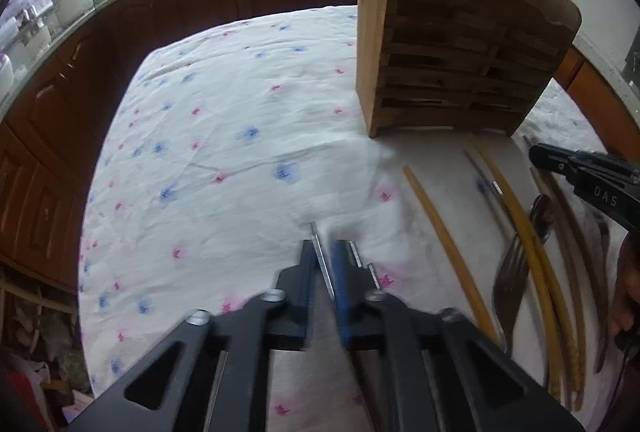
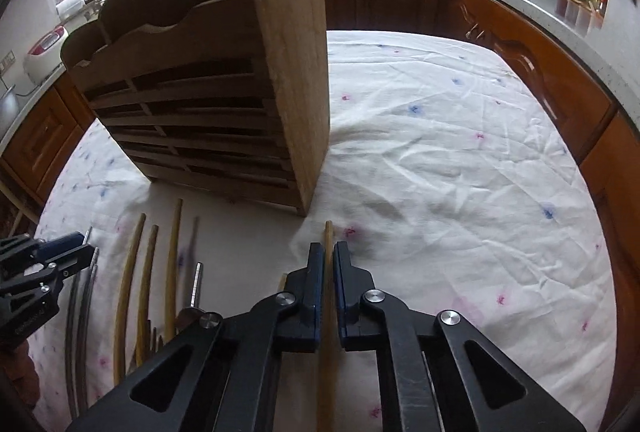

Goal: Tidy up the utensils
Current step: 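Close the left gripper on the silver chopstick while the right gripper closes on the wooden chopstick, then lift both held chopsticks and carry them over the wooden utensil holder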

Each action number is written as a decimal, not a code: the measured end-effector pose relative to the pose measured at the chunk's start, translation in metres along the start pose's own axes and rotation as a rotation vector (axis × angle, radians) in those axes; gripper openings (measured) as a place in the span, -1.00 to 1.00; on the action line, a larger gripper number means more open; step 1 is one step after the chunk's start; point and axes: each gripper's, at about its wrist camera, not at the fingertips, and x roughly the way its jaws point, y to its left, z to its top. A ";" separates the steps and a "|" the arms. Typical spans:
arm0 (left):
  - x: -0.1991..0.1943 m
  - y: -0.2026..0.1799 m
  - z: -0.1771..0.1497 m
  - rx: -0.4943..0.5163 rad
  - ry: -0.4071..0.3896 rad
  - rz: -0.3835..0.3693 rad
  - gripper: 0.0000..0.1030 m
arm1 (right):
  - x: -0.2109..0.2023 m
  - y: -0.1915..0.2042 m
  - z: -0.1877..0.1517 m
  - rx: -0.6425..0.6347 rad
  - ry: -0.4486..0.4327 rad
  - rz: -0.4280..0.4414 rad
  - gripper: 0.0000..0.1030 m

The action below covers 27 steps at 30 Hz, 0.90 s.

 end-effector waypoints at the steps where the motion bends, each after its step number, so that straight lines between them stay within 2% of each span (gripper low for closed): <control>1: -0.001 0.002 0.000 -0.009 0.001 -0.013 -0.90 | -0.003 0.000 -0.001 0.011 -0.007 0.019 -0.91; 5: -0.013 0.011 -0.005 -0.033 -0.012 -0.054 -0.92 | -0.029 0.002 0.000 0.030 -0.066 0.066 -0.91; 10: -0.050 0.022 -0.015 -0.056 -0.070 -0.100 -0.94 | -0.071 0.002 -0.002 0.066 -0.150 0.130 -0.91; 18: -0.122 0.035 -0.034 -0.070 -0.187 -0.153 -0.95 | -0.113 0.001 0.001 0.075 -0.244 0.142 -0.91; 27: -0.180 0.039 -0.054 -0.052 -0.269 -0.178 -0.95 | -0.161 0.004 -0.005 0.067 -0.341 0.144 -0.91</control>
